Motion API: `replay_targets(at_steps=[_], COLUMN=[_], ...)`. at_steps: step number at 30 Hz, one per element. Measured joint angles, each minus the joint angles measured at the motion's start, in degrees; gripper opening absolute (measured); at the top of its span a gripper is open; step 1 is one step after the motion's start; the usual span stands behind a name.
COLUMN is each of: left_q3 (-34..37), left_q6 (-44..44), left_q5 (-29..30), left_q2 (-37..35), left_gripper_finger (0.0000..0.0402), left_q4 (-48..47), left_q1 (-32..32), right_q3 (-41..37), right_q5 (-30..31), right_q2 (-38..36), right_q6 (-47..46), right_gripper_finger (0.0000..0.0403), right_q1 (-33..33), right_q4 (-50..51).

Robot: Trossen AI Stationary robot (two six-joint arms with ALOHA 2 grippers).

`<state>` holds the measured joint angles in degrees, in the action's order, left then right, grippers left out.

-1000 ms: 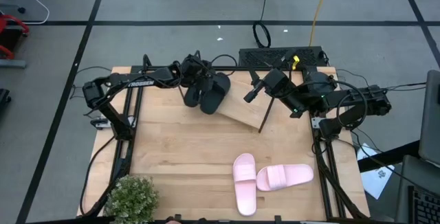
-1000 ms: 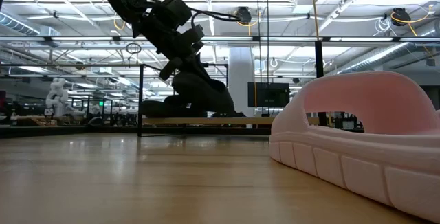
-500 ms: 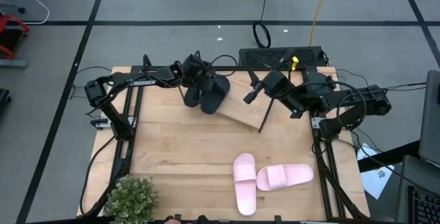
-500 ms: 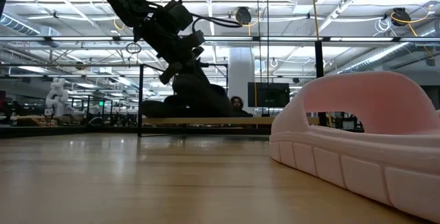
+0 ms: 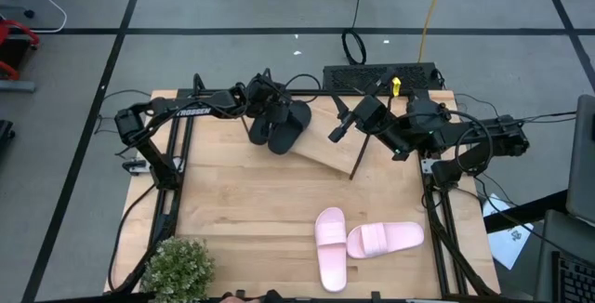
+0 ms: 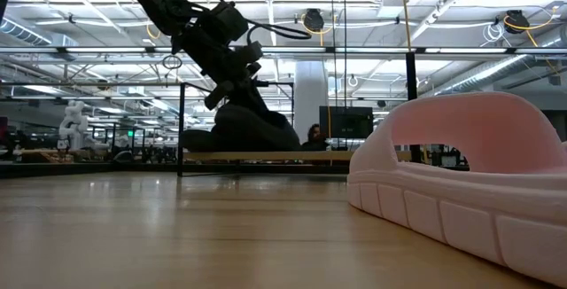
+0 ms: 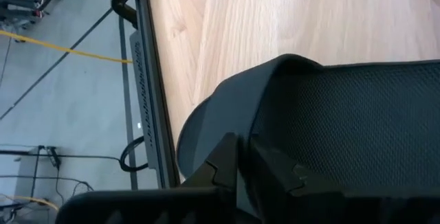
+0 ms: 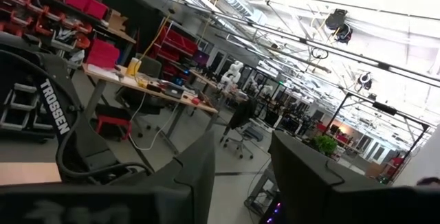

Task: Pick and place slides into the shelf
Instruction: Put the black slides on the shelf

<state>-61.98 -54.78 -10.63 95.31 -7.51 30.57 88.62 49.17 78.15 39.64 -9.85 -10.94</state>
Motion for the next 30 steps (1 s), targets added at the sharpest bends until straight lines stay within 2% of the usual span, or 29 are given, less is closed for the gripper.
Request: replay_targets(at_steps=[11, 30], left_q3=[-0.04, -0.04], left_q6=[2.79, 4.34], left_q5=[2.07, 3.60], left_q2=[1.13, 1.11], left_gripper_finger=[0.0034, 0.0085], left_q4=[-1.32, -2.48], left_q1=[-0.18, -0.33], right_q3=[0.00, 0.00], right_q5=[0.00, -0.02], right_q2=[0.00, 0.00], right_q6=[-2.10, -4.52], right_gripper_finger=[0.0130, 0.0130], right_q1=[0.00, 0.00], right_q4=[0.32, 2.64])
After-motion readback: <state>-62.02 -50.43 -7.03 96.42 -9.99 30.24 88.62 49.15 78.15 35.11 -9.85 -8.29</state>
